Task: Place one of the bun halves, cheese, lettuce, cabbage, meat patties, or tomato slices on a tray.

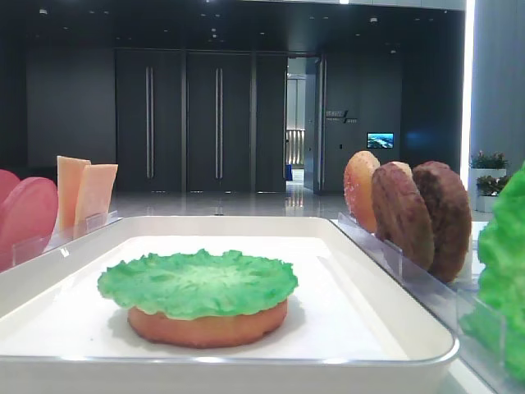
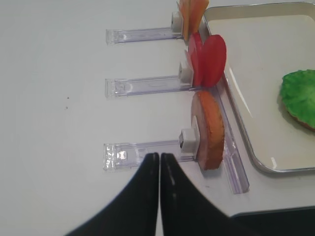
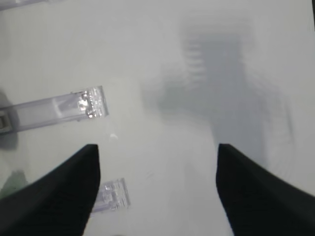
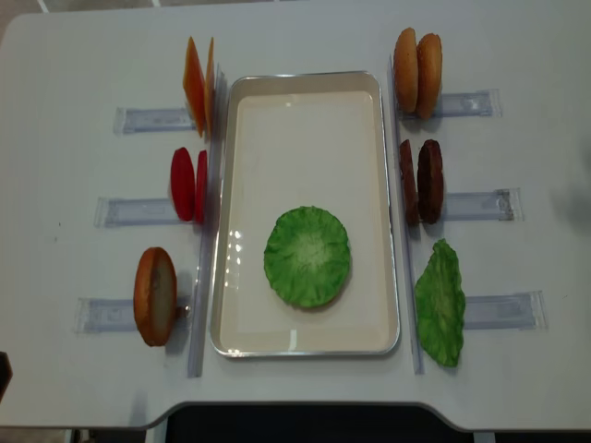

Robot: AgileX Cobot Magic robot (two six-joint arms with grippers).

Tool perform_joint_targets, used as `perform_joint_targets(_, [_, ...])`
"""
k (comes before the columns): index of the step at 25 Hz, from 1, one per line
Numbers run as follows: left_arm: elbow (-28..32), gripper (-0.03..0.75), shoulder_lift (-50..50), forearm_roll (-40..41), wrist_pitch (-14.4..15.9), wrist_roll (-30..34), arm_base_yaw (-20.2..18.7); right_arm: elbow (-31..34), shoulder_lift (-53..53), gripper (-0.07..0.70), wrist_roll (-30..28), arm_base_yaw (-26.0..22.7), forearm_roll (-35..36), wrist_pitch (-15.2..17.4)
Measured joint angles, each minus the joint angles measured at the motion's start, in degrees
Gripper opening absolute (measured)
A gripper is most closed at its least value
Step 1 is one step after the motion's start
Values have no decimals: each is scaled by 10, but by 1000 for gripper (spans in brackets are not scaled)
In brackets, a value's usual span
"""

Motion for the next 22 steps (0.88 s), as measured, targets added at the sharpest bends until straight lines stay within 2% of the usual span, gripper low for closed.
perform_joint_targets(5, [0,-1,0,0,0,0,0,66,-123,476,-11,0,0,2])
perform_joint_targets(22, [0,-1,0,0,0,0,0,228,-488,476,-11,0,29,4])
